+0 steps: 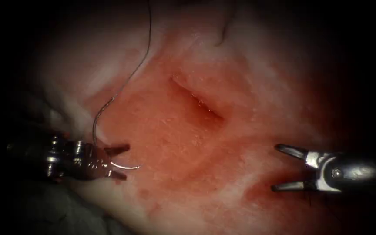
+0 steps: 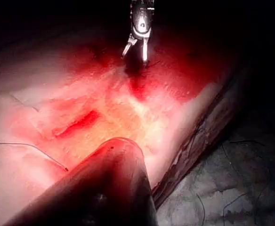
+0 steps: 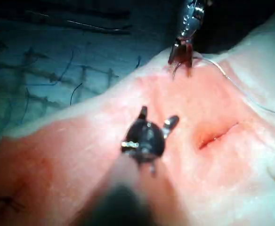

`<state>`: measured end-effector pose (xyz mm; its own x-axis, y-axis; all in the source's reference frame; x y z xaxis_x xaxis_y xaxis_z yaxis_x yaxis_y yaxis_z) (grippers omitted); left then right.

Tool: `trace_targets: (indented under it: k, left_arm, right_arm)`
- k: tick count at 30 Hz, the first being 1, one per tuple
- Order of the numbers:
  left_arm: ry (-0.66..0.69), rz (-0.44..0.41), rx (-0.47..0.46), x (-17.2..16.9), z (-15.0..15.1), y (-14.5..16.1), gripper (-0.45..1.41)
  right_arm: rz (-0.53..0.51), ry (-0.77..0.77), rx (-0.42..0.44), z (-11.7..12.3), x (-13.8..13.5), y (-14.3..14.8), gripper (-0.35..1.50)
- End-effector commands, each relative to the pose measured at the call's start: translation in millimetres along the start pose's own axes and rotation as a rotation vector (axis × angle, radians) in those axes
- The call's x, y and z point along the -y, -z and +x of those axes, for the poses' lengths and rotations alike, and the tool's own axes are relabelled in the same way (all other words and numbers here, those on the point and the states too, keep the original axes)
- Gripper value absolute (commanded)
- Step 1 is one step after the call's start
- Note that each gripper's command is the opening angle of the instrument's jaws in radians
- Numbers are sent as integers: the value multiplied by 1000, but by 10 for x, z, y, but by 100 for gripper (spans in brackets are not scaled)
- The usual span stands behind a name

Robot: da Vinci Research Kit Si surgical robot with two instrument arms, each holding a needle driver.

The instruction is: Wound Closure

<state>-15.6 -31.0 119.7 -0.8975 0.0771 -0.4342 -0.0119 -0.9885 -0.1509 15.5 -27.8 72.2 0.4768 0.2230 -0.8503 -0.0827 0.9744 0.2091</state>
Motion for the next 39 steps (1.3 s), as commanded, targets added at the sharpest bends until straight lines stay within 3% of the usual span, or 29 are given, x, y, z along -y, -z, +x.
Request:
trace_targets:
  k: [1, 7, 16, 18, 19, 20, 21, 33, 39]
  left_arm:
    - [7, -6, 3, -6, 2, -10, 76]
    - [1, -26, 22, -10, -1, -20, 81]
    - [-2, -14, 26, -1, -10, -39, 51]
    - [-6, -3, 33, 1, -15, -41, 29]
    - [-6, 0, 35, 2, -18, -41, 6]
    - [-7, 4, 38, 2, -21, -41, -30]
    - [-6, 5, 39, 1, -22, -41, -45]
    - [-31, 4, 50, -8, -13, -35, -45]
    - [-80, -11, -63, -2, -2, -26, -45]
  right_arm:
    - [3, 0, -1, -3, 7, -7, 69]
    - [3, 0, -1, -4, 7, -8, 69]
    - [5, 2, -3, -4, 9, -12, 69]
    - [8, 2, -4, -4, 10, -13, 69]
    - [7, 2, -4, -4, 10, -13, 69]
    - [7, 3, -4, -4, 10, -13, 69]
    - [7, 3, -4, -4, 10, -14, 69]
    - [8, 2, -4, -3, 11, -16, 69]
    - [25, -2, -14, 1, 7, -27, 67]
